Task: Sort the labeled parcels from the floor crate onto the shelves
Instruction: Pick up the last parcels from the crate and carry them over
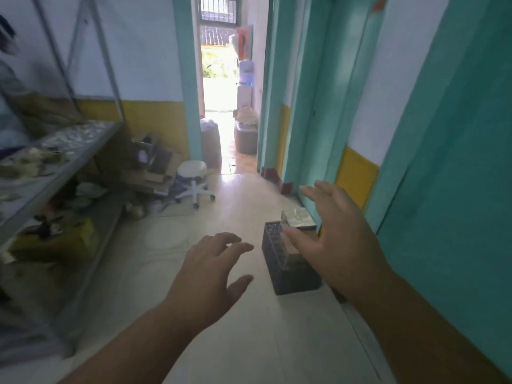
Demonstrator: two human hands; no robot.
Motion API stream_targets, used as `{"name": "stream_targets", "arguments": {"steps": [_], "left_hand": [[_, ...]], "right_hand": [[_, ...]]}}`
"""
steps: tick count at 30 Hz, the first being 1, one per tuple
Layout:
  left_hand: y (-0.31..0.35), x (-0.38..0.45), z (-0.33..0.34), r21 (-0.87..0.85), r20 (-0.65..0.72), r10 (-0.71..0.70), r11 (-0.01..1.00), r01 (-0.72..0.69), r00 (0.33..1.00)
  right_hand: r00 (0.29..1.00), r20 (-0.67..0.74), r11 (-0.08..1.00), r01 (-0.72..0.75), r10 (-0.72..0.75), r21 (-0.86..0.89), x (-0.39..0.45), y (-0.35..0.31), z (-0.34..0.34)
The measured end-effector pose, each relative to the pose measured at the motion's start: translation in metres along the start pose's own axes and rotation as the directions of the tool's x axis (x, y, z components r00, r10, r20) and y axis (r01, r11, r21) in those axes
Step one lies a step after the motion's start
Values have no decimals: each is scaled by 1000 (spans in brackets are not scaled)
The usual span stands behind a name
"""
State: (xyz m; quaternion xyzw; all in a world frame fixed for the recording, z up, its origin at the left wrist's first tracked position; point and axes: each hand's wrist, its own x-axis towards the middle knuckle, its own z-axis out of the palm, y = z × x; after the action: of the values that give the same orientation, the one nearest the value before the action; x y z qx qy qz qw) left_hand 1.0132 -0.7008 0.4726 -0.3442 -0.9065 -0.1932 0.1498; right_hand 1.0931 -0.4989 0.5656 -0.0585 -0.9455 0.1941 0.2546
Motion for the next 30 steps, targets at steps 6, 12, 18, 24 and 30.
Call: {"name": "stream_targets", "arguments": {"steps": [6,12,18,24,30], "left_hand": [[-98,135,56,-34,50,34,999,-32,998],[-125,282,117,-136,149,190,976,-170,971],[-154,416,218,-140,262,231,970,-200,937],[-199,542,263,-113,297,254,967,-230,920],[-254,653,340,-144,383,317,948,-284,868]], "right_hand": [[996,-34,996,-88,86,-35,122,30,84],[968,-89,961,-245,235,-130,215,92,101],[943,-128,930,-325,306,-170,311,183,145],[927,-127,903,-374,354,-213,443,246,183],[902,-117,859,-432,416,-275,535,299,267]]}}
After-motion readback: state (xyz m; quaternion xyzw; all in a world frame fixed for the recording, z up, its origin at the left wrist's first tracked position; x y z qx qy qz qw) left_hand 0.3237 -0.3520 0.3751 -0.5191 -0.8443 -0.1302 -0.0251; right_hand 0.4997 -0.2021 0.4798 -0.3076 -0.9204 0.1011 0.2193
